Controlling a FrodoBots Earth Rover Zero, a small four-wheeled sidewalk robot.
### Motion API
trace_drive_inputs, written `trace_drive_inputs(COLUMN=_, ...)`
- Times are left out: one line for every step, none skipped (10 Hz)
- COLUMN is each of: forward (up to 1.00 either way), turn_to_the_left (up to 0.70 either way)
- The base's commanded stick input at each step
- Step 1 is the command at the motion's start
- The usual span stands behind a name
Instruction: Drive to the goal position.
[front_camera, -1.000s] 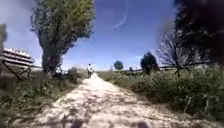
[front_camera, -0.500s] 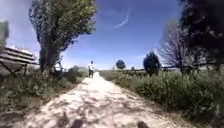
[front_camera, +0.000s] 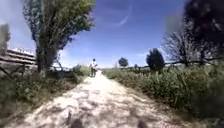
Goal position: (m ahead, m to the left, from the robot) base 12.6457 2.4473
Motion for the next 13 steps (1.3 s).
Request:
trace_drive_inputs(forward=0.70, turn_to_the_left=0.00)
trace_drive_inputs(forward=0.70, turn_to_the_left=0.00)
trace_drive_inputs(forward=0.70, turn_to_the_left=0.00)
trace_drive_inputs(forward=0.70, turn_to_the_left=0.00)
trace_drive_inputs(forward=0.70, turn_to_the_left=0.00)
trace_drive_inputs(forward=0.70, turn_to_the_left=0.00)
trace_drive_inputs(forward=0.70, turn_to_the_left=0.00)
trace_drive_inputs(forward=0.70, turn_to_the_left=0.00)
trace_drive_inputs(forward=0.70, turn_to_the_left=0.00)
trace_drive_inputs(forward=0.70, turn_to_the_left=0.00)
trace_drive_inputs(forward=0.70, turn_to_the_left=0.00)
trace_drive_inputs(forward=0.70, turn_to_the_left=0.00)
trace_drive_inputs(forward=0.70, turn_to_the_left=0.00)
